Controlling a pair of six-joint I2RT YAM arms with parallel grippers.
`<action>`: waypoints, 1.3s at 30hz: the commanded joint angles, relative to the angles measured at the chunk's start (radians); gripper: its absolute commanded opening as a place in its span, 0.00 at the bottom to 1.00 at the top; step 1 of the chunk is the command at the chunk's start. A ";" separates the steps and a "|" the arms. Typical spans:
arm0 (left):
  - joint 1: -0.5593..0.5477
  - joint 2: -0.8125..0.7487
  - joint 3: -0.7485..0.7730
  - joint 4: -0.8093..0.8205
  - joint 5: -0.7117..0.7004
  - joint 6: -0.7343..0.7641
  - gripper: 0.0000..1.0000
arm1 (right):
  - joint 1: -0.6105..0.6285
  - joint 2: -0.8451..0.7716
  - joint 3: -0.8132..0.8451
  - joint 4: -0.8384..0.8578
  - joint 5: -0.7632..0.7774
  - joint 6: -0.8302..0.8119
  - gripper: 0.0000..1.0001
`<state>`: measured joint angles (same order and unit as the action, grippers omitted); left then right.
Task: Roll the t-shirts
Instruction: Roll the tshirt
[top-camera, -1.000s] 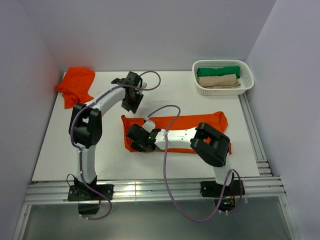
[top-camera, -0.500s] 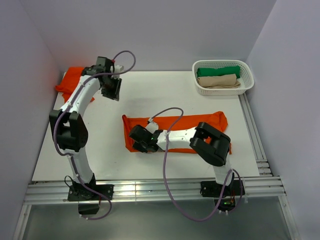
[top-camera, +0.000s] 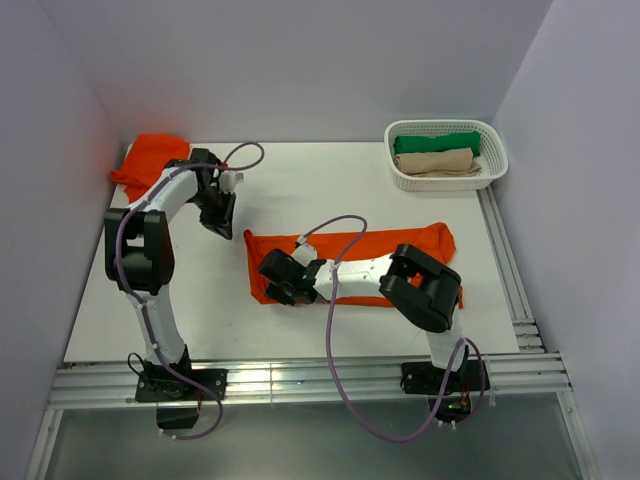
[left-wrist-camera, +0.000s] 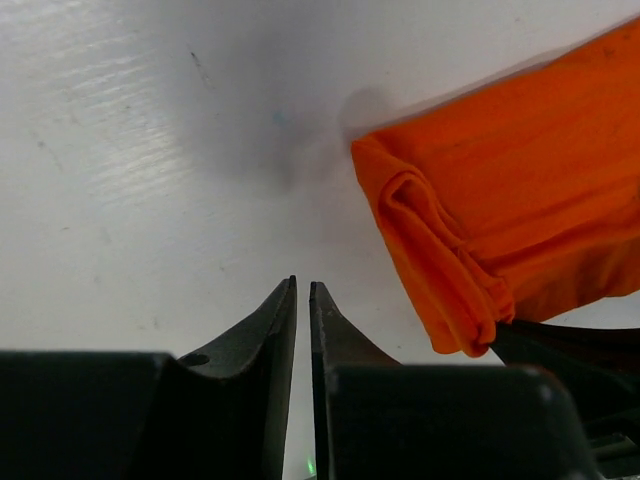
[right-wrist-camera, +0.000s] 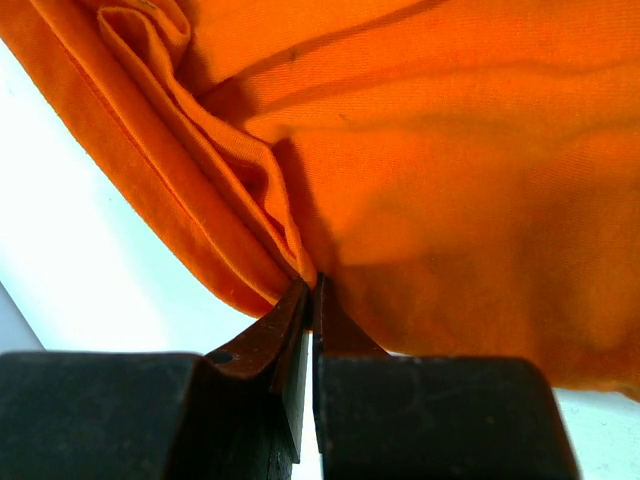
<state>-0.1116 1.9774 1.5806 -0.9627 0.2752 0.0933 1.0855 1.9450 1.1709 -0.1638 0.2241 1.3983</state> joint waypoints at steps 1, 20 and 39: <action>-0.011 0.037 -0.019 0.038 0.045 0.010 0.16 | -0.007 -0.024 0.012 -0.016 0.027 0.015 0.00; -0.161 0.089 0.035 0.087 -0.048 -0.060 0.20 | -0.001 -0.077 -0.020 -0.008 0.050 0.016 0.00; -0.238 0.080 0.051 0.081 -0.142 -0.058 0.19 | 0.048 -0.097 0.174 -0.241 0.216 -0.097 0.39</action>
<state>-0.3347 2.0747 1.5887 -0.8806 0.1513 0.0399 1.1240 1.8420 1.2461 -0.3408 0.3630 1.3613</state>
